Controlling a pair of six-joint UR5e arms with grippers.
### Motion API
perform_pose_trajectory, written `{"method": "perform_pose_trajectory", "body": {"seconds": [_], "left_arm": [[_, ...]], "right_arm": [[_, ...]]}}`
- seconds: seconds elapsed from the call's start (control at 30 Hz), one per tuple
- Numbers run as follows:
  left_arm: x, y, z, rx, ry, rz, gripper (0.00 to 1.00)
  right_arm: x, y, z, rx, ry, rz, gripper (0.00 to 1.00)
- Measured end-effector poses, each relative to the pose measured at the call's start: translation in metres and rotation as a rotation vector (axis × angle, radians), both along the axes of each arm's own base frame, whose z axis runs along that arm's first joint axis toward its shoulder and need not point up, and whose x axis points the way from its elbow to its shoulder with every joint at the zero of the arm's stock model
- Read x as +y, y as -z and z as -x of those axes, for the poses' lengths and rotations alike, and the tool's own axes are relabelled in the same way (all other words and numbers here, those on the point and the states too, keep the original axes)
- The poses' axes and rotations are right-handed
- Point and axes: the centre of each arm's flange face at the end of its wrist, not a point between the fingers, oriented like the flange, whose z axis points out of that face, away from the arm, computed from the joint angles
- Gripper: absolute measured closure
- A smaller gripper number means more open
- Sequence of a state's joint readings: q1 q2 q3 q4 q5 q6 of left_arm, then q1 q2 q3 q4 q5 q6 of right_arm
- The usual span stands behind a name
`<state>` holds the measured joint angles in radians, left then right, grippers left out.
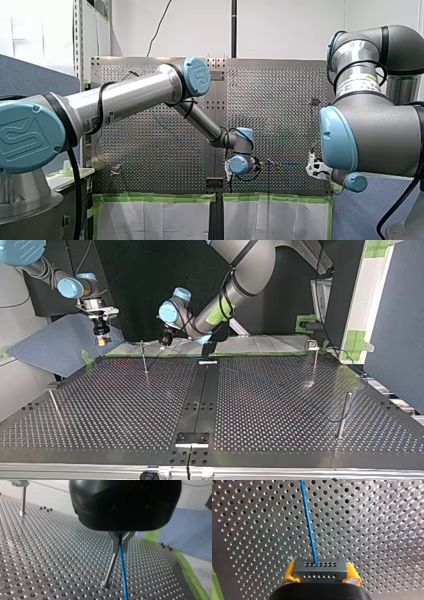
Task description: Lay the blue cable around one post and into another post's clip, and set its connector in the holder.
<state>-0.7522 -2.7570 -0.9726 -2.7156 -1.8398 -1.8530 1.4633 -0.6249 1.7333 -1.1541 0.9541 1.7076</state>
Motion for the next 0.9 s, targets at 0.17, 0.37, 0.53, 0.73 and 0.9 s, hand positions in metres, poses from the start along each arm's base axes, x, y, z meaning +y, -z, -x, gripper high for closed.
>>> {"method": "perform_pose_trajectory", "body": {"seconds": [0.17, 0.37, 0.53, 0.73, 0.9], "left_arm": [[0.003, 0.0, -0.004, 0.001, -0.003, 0.0, 1.0], [0.005, 0.0, -0.005, 0.007, -0.004, -0.004, 1.0], [0.005, 0.001, -0.004, 0.016, 0.005, -0.008, 0.94], [0.001, 0.001, 0.001, 0.025, 0.03, -0.009, 0.57], [-0.006, 0.001, 0.009, 0.026, 0.059, -0.013, 0.19]], "right_arm": [[-0.003, -0.002, 0.0, 0.0, -0.001, 0.007, 1.0], [-0.004, -0.003, -0.001, 0.003, -0.002, 0.008, 1.0], [-0.004, -0.003, -0.001, 0.004, -0.002, 0.009, 1.0], [-0.004, -0.003, -0.003, 0.008, -0.005, 0.011, 1.0], [-0.004, -0.003, -0.004, 0.011, -0.006, 0.013, 1.0]]}}
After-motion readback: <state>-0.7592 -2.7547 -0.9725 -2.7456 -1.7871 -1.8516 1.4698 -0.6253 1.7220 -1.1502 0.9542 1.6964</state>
